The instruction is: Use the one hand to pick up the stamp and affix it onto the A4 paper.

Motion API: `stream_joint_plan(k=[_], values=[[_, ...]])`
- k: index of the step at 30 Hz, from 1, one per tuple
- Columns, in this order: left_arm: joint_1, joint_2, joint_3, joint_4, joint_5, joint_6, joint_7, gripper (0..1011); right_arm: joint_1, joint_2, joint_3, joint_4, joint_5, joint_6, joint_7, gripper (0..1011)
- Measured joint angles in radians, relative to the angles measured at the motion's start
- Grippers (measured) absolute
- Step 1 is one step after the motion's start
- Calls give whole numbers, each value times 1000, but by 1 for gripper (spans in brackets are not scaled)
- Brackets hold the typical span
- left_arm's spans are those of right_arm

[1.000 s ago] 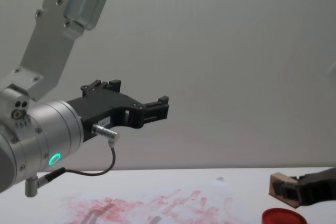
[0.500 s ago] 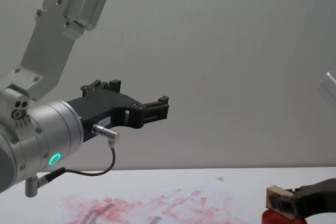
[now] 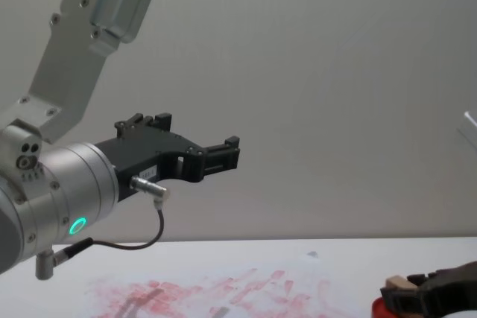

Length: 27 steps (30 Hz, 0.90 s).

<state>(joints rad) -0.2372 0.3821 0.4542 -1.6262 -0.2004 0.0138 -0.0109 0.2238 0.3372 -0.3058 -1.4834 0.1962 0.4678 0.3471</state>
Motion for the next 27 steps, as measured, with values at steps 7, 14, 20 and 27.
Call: stream_joint_plan(k=[7,14,20,27], values=[[0,0,0,0,0,0,0,1001,-2,1,-1,0,-2,1,-3,670],[0,0,0,0,0,0,0,1001,-2,1,-1,0,-2,1,-5,867],[0,0,0,0,0,0,0,1001,-3,2,-1,0,-3,2,-5,1001],[0,0,0,0,0,0,0,1001,-3,2,-1,0,-4,2,-6,1001]])
